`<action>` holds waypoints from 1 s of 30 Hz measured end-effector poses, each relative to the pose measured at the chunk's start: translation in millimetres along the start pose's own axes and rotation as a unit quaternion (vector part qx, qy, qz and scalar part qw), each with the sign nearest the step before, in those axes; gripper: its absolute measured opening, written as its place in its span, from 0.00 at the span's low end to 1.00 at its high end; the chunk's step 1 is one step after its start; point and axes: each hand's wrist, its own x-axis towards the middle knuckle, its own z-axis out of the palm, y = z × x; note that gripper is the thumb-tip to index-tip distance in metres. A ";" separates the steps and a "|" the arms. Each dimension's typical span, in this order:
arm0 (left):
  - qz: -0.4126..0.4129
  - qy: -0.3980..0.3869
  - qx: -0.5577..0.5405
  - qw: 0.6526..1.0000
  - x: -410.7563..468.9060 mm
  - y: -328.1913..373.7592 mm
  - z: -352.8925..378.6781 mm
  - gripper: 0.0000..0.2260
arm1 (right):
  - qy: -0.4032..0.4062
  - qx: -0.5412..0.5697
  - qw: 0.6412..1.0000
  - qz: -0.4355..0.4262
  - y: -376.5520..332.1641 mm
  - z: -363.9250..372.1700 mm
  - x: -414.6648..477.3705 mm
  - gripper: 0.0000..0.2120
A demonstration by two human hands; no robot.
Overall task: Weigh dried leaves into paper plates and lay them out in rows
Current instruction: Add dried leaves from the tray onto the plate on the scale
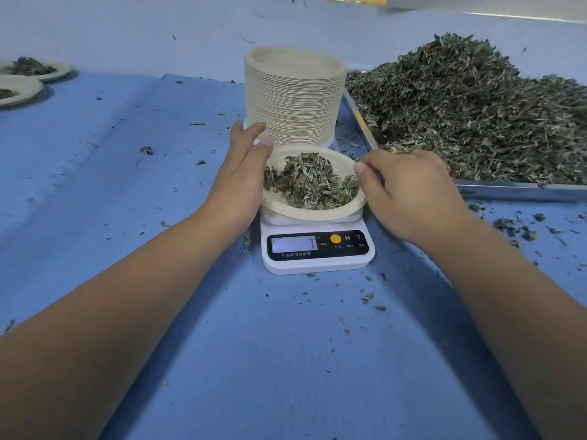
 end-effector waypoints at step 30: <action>-0.169 0.173 -0.298 0.924 -2.7 15.0 -59.2 0.19 | -0.019 0.140 0.984 -0.108 -62.2 -2.4 -9.1 0.32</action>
